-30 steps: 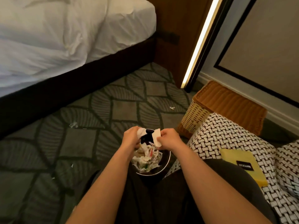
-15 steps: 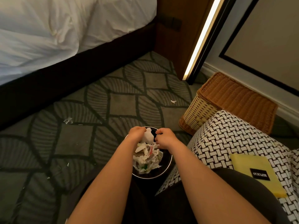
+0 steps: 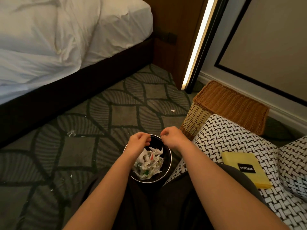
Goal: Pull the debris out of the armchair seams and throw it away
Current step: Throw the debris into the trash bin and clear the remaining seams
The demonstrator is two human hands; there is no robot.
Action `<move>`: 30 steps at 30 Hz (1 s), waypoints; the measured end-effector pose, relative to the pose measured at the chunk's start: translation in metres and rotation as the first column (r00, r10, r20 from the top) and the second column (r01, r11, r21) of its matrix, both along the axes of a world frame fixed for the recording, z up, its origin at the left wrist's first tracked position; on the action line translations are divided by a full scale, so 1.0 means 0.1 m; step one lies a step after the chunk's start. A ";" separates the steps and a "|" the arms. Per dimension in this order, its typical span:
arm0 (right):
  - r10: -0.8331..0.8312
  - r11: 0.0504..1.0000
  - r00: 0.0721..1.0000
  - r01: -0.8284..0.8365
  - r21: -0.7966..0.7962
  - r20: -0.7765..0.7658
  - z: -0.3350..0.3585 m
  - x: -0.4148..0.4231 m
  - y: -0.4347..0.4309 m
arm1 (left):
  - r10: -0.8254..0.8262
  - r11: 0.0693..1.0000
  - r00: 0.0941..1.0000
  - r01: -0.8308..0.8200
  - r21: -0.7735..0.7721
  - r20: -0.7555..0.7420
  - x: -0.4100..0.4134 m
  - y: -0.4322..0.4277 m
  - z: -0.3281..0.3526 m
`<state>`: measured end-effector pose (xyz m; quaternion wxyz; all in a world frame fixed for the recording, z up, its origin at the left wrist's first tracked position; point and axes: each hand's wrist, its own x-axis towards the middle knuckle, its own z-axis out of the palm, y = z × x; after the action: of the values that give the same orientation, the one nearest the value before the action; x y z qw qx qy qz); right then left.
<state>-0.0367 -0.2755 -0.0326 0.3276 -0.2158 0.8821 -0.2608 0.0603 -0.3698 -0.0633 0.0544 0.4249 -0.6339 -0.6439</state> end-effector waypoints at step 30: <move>-0.373 0.922 0.927 0.367 -0.122 -0.033 1.31 1.14 4.26 | -0.988 0.153 0.146 0.923 -0.352 -0.046 0.48 3.18 1.53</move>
<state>0.0771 0.1509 0.0987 0.2349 -0.0708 0.8994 -0.3618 0.1081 -0.0522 0.0900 -0.2347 -0.1810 -0.8159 -0.4964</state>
